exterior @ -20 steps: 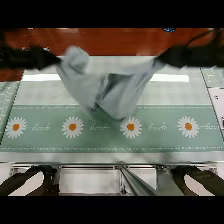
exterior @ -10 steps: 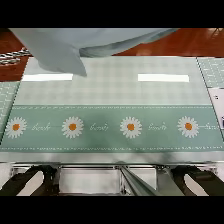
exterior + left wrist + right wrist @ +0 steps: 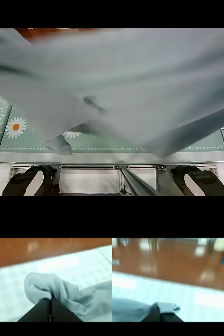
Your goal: Fold the shirts.
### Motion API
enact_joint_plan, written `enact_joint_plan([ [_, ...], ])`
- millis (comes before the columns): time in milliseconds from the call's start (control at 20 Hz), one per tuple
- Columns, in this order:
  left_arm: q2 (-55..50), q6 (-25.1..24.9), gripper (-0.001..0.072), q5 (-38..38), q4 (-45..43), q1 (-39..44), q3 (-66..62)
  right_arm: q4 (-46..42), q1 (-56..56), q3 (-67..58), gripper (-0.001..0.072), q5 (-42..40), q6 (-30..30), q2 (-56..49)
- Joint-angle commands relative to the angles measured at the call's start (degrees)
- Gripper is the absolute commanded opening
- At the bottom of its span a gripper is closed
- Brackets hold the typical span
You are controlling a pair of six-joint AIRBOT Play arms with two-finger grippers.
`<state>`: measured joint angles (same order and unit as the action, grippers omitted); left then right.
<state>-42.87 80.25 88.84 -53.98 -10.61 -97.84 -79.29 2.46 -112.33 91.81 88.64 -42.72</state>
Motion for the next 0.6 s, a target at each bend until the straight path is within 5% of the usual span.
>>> enact_joint_plan([
  [0,2.0,0.8,0.0013,1.8,0.5,2.4,17.4,2.6,0.0,10.1,0.0021,2.1,0.4,0.4],
  [150,0.4,0.7,0.0014,-4.6,0.4,7.3,36.1,4.5,0.0,25.3,0.0021,-5.2,-0.1,0.0],
  [300,-6.2,-3.0,0.0014,-21.4,0.4,12.0,49.4,4.7,0.0,36.1,0.0021,-12.9,-1.0,-5.2],
  [450,-18.7,-3.1,0.0014,-34.8,0.5,12.0,48.2,1.8,-0.5,37.4,0.0021,-20.5,-2.1,-16.0],
  [550,-27.9,-3.1,0.0014,-37.2,1.3,11.0,41.3,3.4,-2.8,36.0,0.0021,-25.6,-2.1,-23.6],
])
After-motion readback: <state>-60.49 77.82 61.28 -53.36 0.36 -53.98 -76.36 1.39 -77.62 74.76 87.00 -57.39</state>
